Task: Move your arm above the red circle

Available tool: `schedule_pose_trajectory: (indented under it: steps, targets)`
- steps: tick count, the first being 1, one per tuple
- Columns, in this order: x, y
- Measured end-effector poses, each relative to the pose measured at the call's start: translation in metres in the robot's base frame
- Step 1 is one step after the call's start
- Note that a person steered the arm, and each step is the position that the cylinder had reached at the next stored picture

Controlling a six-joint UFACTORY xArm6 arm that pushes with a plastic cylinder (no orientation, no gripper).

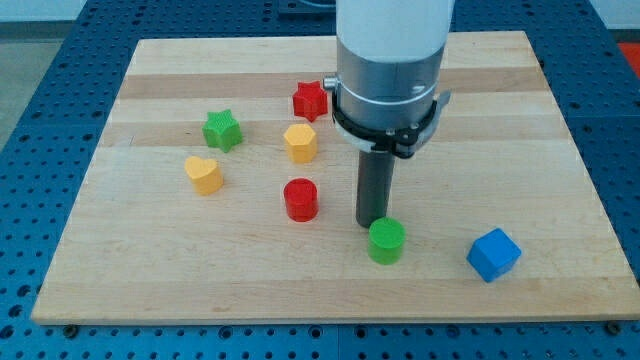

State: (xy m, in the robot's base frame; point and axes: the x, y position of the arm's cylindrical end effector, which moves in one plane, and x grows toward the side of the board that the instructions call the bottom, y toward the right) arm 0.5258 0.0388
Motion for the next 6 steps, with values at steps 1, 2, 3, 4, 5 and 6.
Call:
schedule_pose_trajectory:
  steps: [1, 2, 3, 4, 5, 6]
  targets:
    - [0.008, 0.000]
    - [0.002, -0.007]
    - [-0.045, -0.007]
    - [-0.051, -0.010]
    - [-0.067, -0.061]
    - [-0.070, -0.078]
